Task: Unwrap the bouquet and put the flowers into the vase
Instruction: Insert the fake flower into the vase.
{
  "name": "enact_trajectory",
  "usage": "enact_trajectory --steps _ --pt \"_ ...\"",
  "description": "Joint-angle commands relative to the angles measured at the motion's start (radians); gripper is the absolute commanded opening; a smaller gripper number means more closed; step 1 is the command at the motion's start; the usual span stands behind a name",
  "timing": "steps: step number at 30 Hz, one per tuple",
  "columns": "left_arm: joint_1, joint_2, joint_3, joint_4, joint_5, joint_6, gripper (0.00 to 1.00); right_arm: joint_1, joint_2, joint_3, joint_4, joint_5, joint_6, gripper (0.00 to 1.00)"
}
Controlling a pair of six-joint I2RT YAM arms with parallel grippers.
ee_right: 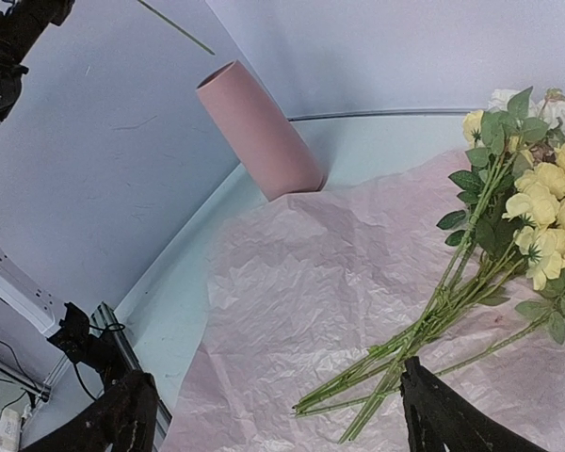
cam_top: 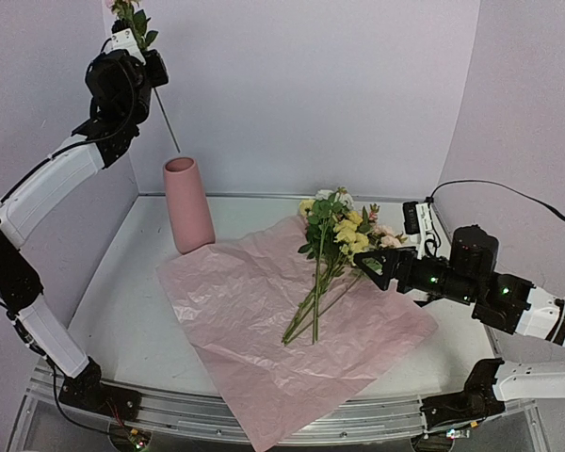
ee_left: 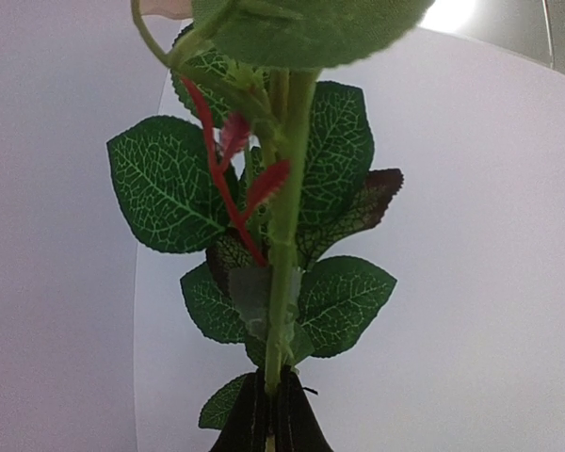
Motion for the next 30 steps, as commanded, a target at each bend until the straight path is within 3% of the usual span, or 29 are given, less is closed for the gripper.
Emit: enact_trajectory --steps 1,23,30 --pt "0.002 -0.076 -0.071 0.017 0.01 -0.054 0.0 0.0 -0.004 0.011 0.023 0.009 -0.004 0.9" --pt "0.002 -0.037 -0.391 0.014 0.001 -0.234 0.0 0.0 -0.033 -0.01 0.021 0.01 0.006 0.9" --pt "0.002 -0.034 -0.456 0.003 0.004 -0.268 0.08 0.0 -0.036 -0.014 0.019 0.009 0.008 0.9"
